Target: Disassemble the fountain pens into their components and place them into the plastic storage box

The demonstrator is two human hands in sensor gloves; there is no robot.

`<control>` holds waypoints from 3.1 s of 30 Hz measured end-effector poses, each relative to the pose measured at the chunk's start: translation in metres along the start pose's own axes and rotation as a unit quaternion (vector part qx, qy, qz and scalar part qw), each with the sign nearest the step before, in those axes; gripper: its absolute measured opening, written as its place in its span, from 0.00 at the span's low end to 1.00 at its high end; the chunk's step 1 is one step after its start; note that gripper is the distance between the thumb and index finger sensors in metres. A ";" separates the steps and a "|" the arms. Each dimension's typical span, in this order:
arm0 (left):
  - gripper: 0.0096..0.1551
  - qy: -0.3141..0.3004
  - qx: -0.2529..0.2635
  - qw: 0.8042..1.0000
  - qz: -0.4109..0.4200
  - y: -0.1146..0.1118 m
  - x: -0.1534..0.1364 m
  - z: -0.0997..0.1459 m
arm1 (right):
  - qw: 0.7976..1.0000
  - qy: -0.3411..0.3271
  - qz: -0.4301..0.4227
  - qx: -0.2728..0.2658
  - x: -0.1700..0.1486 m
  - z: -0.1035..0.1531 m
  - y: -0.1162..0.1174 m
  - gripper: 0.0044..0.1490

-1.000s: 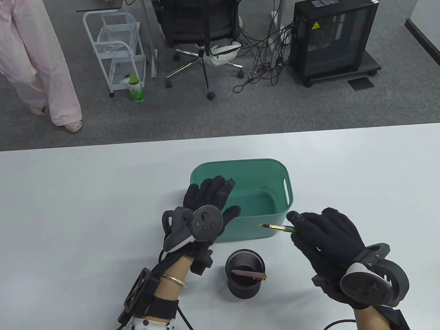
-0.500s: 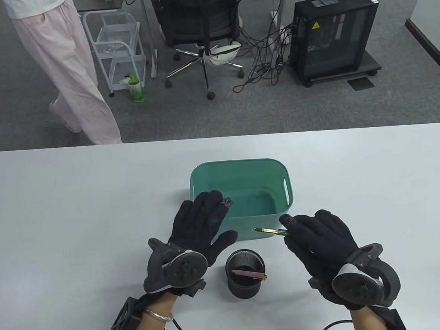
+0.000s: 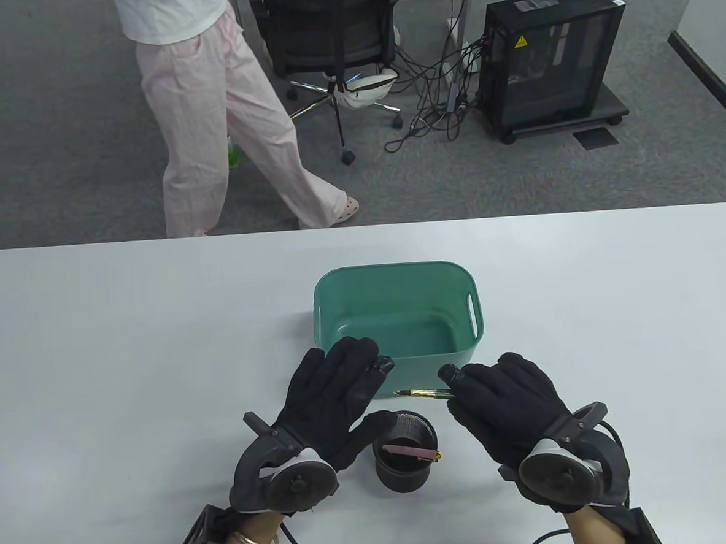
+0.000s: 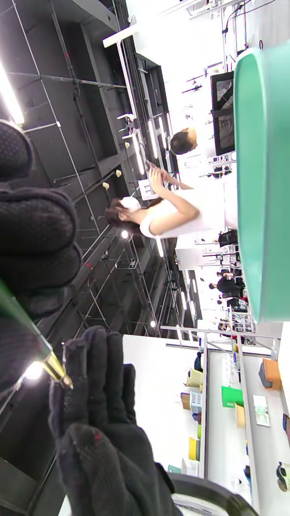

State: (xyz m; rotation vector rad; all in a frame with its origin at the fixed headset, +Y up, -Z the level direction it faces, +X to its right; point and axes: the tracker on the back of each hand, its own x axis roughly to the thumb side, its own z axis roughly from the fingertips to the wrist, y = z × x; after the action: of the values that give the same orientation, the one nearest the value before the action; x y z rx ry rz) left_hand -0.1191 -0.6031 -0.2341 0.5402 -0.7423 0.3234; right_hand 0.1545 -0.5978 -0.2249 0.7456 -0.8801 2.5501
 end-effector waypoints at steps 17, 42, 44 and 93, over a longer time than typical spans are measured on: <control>0.34 -0.040 0.048 0.997 -0.041 -0.001 0.018 0.003 | 1.000 -0.023 -0.010 0.009 0.011 0.002 0.004 0.28; 0.24 -0.074 0.050 0.996 -0.030 -0.002 0.023 0.003 | 0.998 -0.055 -0.030 0.015 0.023 0.004 0.008 0.27; 0.24 -0.074 0.045 0.996 -0.023 -0.002 0.022 0.003 | 0.998 -0.057 -0.031 0.012 0.024 0.004 0.008 0.27; 0.26 -0.043 0.023 0.999 0.012 -0.002 0.017 0.003 | 0.997 -0.070 0.007 -0.030 0.026 0.007 0.009 0.26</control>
State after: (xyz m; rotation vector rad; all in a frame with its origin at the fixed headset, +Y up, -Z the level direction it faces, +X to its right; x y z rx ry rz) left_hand -0.1083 -0.6049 -0.2212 0.5930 -0.8266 0.3420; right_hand 0.1323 -0.6049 -0.2094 0.9124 -1.0043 2.4958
